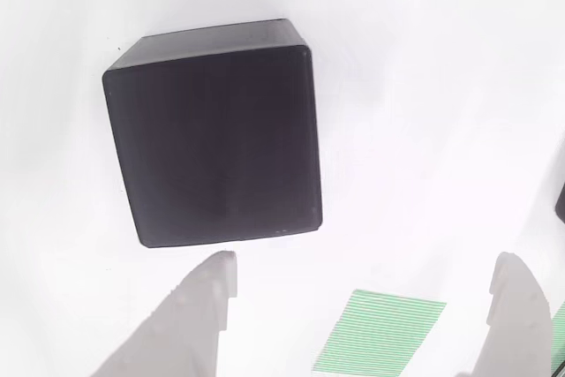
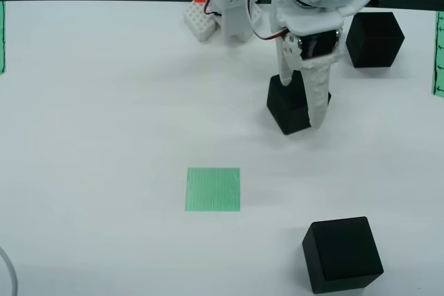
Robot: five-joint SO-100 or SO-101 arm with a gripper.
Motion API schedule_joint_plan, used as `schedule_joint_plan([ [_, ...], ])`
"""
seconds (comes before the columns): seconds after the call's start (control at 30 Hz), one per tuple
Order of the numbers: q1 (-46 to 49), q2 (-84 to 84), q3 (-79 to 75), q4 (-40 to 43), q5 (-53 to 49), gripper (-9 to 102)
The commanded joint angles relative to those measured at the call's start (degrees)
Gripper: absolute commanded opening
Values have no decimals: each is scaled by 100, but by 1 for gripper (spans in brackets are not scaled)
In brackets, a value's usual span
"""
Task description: Stack 3 Blocks on the chosen place.
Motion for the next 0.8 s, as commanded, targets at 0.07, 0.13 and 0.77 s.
schedule_joint_plan([
  [0.07, -97, 536, 18, -185, -79, 36],
  [0.13, -70, 677, -53, -114, -378, 35],
  [0.77, 721, 1450, 1099, 229, -5678, 35],
])
